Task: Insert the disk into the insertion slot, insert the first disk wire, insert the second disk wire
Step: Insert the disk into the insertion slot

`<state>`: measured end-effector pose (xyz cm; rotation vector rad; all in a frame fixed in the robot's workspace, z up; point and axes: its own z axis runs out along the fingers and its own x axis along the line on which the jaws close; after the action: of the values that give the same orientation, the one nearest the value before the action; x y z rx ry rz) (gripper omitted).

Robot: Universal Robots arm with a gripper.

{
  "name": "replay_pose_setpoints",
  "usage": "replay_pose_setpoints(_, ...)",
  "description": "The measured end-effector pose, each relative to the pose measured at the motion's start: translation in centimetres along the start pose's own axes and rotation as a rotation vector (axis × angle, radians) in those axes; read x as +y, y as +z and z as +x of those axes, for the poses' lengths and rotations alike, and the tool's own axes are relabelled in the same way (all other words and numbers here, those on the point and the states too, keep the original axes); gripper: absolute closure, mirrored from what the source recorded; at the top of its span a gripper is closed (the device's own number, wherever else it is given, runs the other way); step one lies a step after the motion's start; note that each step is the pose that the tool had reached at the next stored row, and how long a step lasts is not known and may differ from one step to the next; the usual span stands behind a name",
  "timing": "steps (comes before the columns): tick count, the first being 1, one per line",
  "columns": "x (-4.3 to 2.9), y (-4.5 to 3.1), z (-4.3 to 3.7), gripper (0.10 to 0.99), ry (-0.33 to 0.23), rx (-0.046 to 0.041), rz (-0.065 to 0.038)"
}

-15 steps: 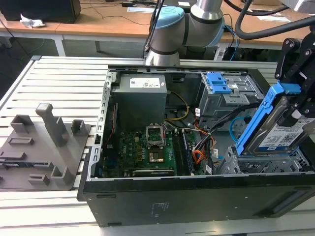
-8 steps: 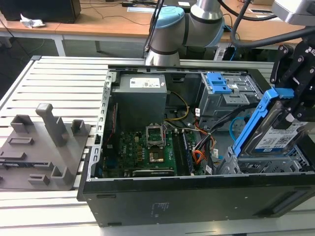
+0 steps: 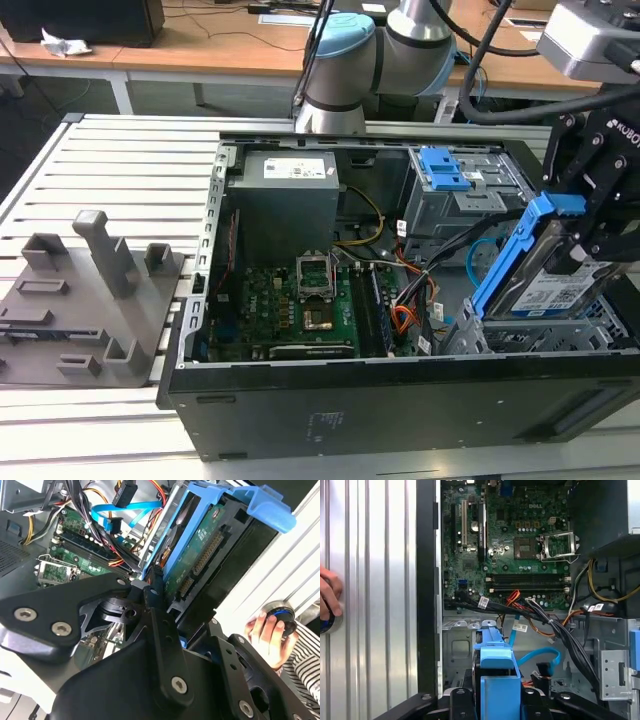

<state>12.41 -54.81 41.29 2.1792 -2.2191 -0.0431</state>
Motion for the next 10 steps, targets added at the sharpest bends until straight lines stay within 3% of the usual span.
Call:
replay_pose_setpoints(7,-0.07,1.7,-0.01,0.725,0.0,0.0002,0.0)
replay_pose_setpoints(10,-0.09,2.1,-0.01,0.725,0.0,0.0001,0.0)
